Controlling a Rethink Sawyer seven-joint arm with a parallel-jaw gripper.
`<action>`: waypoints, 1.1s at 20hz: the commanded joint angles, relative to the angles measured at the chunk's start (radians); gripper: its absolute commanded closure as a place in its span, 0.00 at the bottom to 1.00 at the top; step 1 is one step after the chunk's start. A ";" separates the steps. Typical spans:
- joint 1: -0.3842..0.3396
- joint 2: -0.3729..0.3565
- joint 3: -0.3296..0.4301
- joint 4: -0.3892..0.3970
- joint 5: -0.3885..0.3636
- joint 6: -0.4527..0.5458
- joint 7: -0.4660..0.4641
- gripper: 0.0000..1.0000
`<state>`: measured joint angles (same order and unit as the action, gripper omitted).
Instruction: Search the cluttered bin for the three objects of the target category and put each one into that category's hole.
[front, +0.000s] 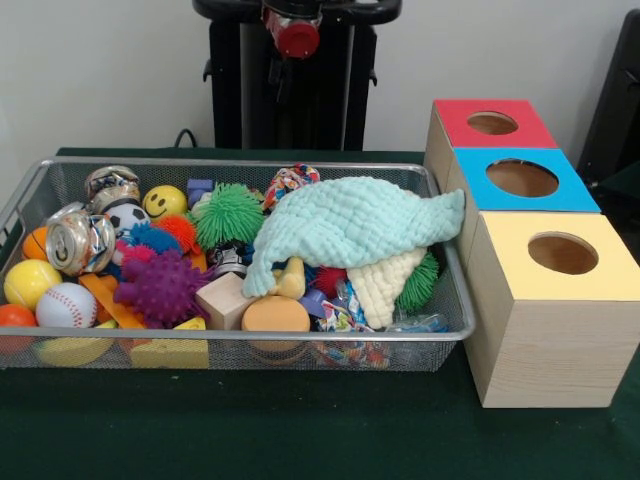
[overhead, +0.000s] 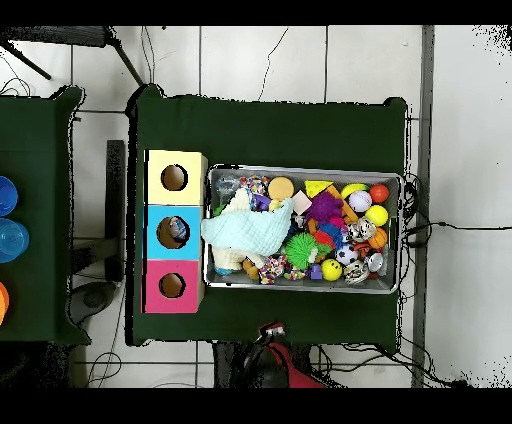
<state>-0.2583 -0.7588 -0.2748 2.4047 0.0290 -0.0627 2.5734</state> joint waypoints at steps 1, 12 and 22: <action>-0.160 -0.070 0.182 0.009 -0.286 0.075 -0.183 0.00; -0.047 0.081 0.163 0.049 -0.235 -0.089 0.142 0.00; -0.044 0.131 0.278 0.062 -0.034 -0.198 0.330 0.00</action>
<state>-0.2934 -0.6684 -0.1577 2.5096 -0.1490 -0.1545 2.5744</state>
